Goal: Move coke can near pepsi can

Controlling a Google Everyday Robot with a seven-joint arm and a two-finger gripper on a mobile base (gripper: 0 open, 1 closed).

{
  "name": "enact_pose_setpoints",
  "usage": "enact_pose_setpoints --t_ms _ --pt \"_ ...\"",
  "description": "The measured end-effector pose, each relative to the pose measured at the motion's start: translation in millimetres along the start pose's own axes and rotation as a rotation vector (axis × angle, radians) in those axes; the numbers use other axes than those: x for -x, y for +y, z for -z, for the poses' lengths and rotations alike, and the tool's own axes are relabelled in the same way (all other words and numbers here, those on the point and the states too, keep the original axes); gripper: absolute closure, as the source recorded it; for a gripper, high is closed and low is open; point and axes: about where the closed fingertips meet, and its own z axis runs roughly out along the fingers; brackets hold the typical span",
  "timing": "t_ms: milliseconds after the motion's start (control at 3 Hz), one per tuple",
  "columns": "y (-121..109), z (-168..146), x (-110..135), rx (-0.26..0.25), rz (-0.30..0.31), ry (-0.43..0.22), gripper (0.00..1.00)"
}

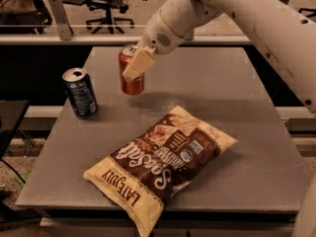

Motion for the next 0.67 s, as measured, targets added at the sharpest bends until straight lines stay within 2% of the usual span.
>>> enact_pose_setpoints --t_ms 667 --pt "43 -21 17 0.078 0.087 0.007 1.0"
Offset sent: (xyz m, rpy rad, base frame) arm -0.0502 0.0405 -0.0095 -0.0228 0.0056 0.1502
